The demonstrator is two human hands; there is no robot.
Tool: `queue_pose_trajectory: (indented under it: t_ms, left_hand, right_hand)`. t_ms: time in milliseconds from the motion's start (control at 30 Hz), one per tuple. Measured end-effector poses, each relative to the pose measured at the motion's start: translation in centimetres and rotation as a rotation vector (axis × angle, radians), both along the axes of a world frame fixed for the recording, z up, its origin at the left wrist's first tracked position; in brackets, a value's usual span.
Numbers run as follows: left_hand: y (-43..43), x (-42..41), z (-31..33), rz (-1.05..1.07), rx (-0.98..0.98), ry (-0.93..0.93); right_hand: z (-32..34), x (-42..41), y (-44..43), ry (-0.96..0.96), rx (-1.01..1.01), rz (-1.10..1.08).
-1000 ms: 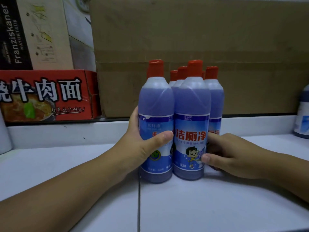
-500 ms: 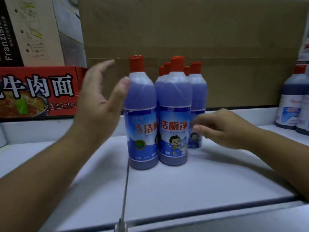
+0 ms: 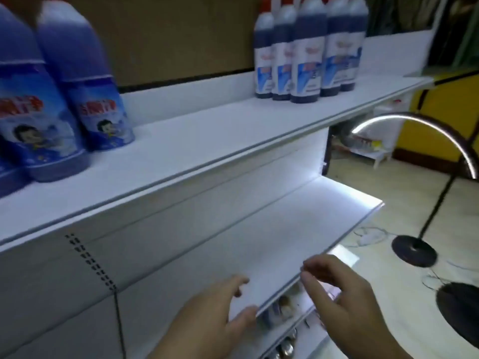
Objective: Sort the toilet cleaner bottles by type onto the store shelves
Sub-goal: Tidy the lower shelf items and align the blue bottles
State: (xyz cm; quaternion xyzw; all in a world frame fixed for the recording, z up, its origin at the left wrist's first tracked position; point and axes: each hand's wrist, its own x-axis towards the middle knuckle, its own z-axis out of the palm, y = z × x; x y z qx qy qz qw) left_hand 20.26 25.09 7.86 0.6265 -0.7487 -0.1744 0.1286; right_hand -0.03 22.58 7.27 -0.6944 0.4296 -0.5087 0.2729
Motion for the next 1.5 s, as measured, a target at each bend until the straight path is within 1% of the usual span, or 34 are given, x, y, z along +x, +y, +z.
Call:
queue_pose_trajectory:
  t_ms: [33,67,100,133,167,200,300,367,433,500,600,700,833,933,1033,1133,1233,1333,1400,1500]
  left_hand:
    - [-0.6,-1.2,-1.6,-0.011,0.14,-0.076]
    - [-1.0,-2.9,-2.8,-0.026,0.285,-0.117]
    - [-2.0,-5.2,-3.6,-0.061,0.333,-0.129]
    - [-2.4,-6.4,-4.8,-0.094,0.369,-0.102]
    - [-2.7,-7.1,-5.4,-0.122,0.36,-0.072]
    - [-3.2,-8.6,-5.9,-0.153,0.402,-0.066]
    - [-4.8,-13.6,-6.7,-0.27,0.415,-0.136]
    - [-5.7,-17.2,-6.4,-0.338,0.4,-0.126]
    - [-6.2,-20.4,-6.0,-0.381,0.394,-0.091]
    - [-6.8,-22.8,-5.8,-0.414,0.402,-0.095]
    - [-8.0,-25.1,-6.4,-0.467,0.44,-0.155]
    - [-10.0,-26.6,-6.8,-0.478,0.456,-0.146]
    - [-13.8,-28.1,-7.3,-0.489,0.436,-0.102]
    - [-17.3,-28.8,-7.9,-0.48,0.457,-0.081]
    - [-21.3,-30.1,-7.9,-0.477,0.425,-0.082]
    - [-24.9,-32.7,-7.5,-0.475,0.366,-0.053]
    - [-26.5,-35.5,-7.7,-0.5,0.399,-0.045]
    - [-27.7,-37.7,-7.5,-0.488,0.476,-0.108]
    - [-29.1,-39.7,-7.1,-0.427,0.447,-0.15]
    - [-30.1,-42.6,-6.2,-0.296,0.377,-0.11]
  right_hand:
    - [-3.1,-1.2,0.2,0.117,0.167,-0.035]
    - [-5.6,-2.9,0.4,0.267,0.312,-0.016]
    - [-7.4,-5.0,1.2,0.402,0.406,-0.043]
    - [-8.3,-6.3,1.8,0.473,0.459,-0.036]
    - [-8.1,-7.1,2.1,0.517,0.494,-0.015]
    - [-8.2,-8.6,2.5,0.563,0.541,-0.007]
    - [-7.8,-13.9,3.4,0.673,0.752,0.032]
    - [-7.6,-17.5,4.0,0.667,0.844,-0.002]
    - [-7.7,-20.2,4.6,0.631,0.852,-0.093]
    - [-8.4,-22.2,5.1,0.582,0.86,-0.17]
    - [-9.3,-24.5,5.3,0.547,0.951,-0.165]
    - [-9.4,-26.2,4.2,0.553,0.987,-0.173]
    - [-9.5,-27.5,0.4,0.584,0.984,-0.168]
    - [-9.2,-28.2,-3.3,0.628,0.985,-0.161]
    - [-8.3,-29.8,-7.1,0.642,0.933,-0.216]
    - [-8.0,-32.0,-10.0,0.599,0.887,-0.279]
    - [-8.7,-34.7,-11.5,0.583,0.945,-0.21]
    - [-9.7,-37.7,-13.3,0.614,0.99,-0.127]
    - [-10.3,-41.0,-15.1,0.603,0.975,-0.116]
    - [-10.3,-46.0,-18.0,0.634,0.934,-0.09]
